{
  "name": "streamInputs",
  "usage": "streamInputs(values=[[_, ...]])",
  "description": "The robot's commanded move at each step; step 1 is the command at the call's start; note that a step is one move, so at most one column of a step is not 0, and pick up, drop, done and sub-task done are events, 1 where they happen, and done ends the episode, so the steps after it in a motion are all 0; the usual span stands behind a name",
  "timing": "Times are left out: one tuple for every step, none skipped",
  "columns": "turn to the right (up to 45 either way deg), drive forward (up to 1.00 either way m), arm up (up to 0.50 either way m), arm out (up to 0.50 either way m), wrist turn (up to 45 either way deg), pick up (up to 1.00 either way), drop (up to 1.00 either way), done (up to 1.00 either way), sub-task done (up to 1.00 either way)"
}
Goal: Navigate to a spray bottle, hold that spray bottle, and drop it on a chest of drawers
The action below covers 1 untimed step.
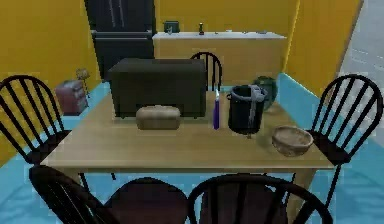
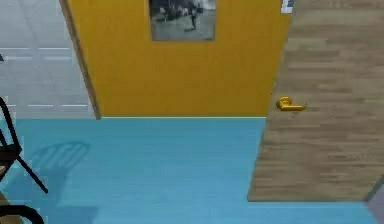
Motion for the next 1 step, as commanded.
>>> streamInputs(values=[[45.0,0.00,0.00,0.00,0.0,0.00,0.00,0.00,0.00]])
